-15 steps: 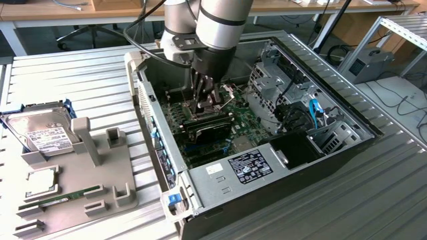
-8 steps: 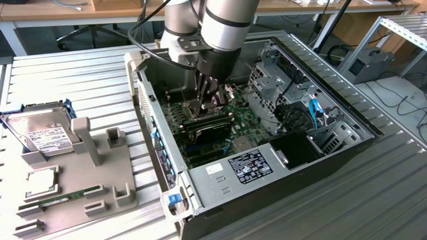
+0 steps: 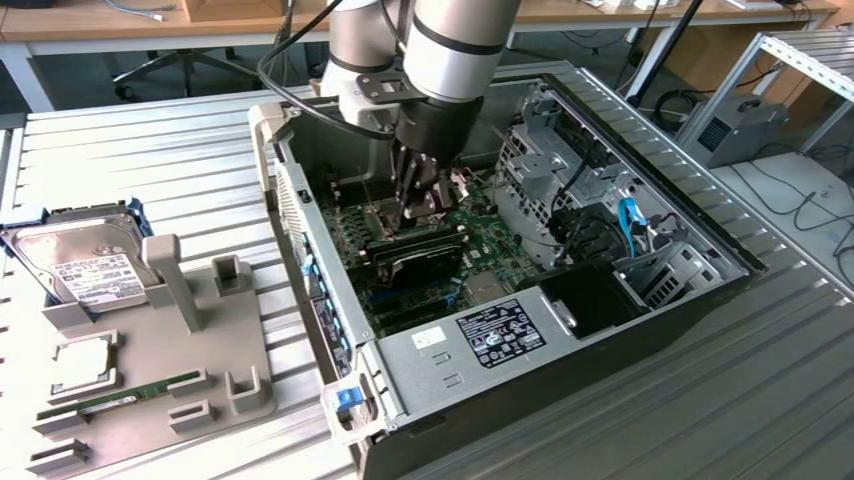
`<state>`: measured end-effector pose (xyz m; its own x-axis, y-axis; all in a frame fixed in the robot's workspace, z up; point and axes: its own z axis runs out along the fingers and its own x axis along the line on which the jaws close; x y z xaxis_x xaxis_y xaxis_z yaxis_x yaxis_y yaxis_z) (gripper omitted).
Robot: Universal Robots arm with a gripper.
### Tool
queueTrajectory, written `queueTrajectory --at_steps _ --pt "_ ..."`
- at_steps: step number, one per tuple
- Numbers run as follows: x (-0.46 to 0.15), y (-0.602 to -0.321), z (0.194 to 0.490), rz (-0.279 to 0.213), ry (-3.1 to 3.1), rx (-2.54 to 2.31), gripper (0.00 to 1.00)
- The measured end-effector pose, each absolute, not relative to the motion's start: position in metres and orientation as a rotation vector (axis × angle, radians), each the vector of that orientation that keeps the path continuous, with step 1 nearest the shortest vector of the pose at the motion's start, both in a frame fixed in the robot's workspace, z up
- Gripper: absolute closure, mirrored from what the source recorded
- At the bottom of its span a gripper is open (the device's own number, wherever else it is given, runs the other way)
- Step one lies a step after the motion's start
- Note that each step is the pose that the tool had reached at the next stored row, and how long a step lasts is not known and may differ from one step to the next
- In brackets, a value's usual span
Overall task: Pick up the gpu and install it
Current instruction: 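Insert the gpu into the slot, then press down on the gpu until it lock into place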
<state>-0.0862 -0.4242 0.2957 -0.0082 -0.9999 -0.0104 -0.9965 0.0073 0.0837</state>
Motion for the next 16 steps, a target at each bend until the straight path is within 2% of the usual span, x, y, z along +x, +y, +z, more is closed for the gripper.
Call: queueTrajectory --at_steps 16 --pt "-0.0864 -0.4264 0.2956 -0.104 -2.193 2.175 0.89"
